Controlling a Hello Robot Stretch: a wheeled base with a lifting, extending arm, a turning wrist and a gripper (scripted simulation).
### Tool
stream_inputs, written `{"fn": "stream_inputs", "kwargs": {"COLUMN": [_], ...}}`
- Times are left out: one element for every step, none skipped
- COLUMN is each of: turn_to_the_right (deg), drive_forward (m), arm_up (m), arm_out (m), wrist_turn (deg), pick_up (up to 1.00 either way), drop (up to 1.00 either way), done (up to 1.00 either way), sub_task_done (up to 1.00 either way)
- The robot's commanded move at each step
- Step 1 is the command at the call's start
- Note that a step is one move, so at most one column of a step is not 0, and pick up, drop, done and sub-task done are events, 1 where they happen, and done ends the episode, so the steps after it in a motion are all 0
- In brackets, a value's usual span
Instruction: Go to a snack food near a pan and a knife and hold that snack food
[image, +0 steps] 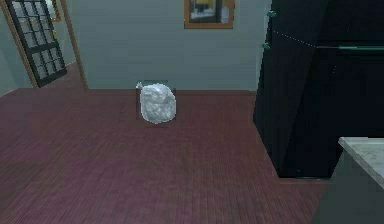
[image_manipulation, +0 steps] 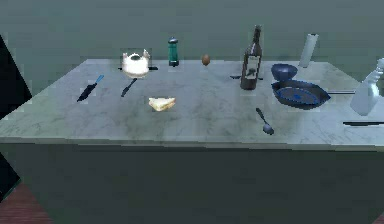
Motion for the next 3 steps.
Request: {"fn": "stream_inputs", "kwargs": {"turn_to_the_right": [0.0, 0.0, 0.0], "drive_forward": [0.00, 0.00, 0.00], "arm_up": [0.50, 0.38, 0.00], "arm_out": [0.00, 0.00, 0.50], "wrist_turn": [0.0, 0.0, 0.0], "pick_up": [0.00, 0.00, 0.00], "drop": [0.00, 0.00, 0.00], "done": [0.00, 0.00, 0.00], "sub_task_done": [0.00, 0.00, 0.00]}}
